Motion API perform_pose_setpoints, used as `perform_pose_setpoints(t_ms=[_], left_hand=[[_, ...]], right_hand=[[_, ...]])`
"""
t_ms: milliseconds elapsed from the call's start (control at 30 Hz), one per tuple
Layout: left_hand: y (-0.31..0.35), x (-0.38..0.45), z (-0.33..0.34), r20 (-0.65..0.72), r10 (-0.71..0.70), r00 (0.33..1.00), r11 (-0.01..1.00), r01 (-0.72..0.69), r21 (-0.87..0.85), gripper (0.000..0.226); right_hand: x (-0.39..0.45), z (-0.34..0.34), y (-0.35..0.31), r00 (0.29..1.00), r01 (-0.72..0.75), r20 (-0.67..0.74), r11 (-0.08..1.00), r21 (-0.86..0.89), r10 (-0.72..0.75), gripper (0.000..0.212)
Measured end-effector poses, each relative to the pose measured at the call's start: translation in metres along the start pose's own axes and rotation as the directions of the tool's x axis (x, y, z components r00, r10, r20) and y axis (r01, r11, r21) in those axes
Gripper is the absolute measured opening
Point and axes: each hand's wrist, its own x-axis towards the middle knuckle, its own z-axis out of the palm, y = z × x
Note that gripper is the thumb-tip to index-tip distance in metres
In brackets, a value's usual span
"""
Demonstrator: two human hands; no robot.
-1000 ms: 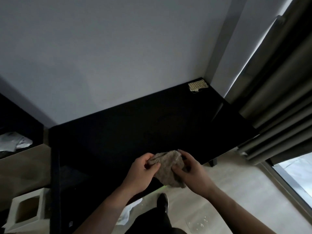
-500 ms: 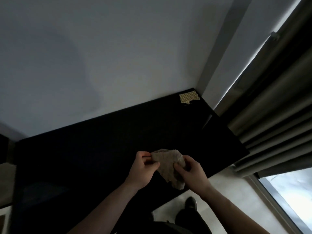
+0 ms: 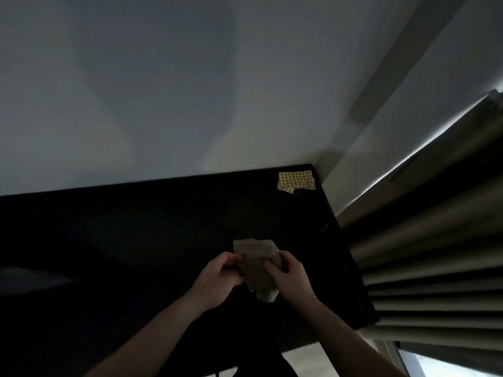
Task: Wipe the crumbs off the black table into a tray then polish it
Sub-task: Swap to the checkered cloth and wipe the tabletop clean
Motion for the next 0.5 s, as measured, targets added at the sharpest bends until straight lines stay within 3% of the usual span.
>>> perform_pose_setpoints(t_ms=[100,267,500], left_hand=[[0.017,0.049,0.049,-0.027,-0.042,0.999,0.999,0.042,-0.002,0.042],[0.055,0.128,0.115,0.038,-0.093,0.995,0.991,0.089,0.095,0.049],[0.114,0.215,0.153,0.078,-0.073,0.994,0.959,0.048,0.278,0.058]], right_hand=[[0.047,-0.049,0.022,0.998,-0.043,0.035,0.999,-0.033,0.044,0.007],[0.121,-0.118,0.038,0.996,-0.051,0.063,0.993,-0.108,0.058,0.015],[0.228,-0.172,0.039,0.998,-0.049,0.014,0.978,-0.204,0.053,0.026]])
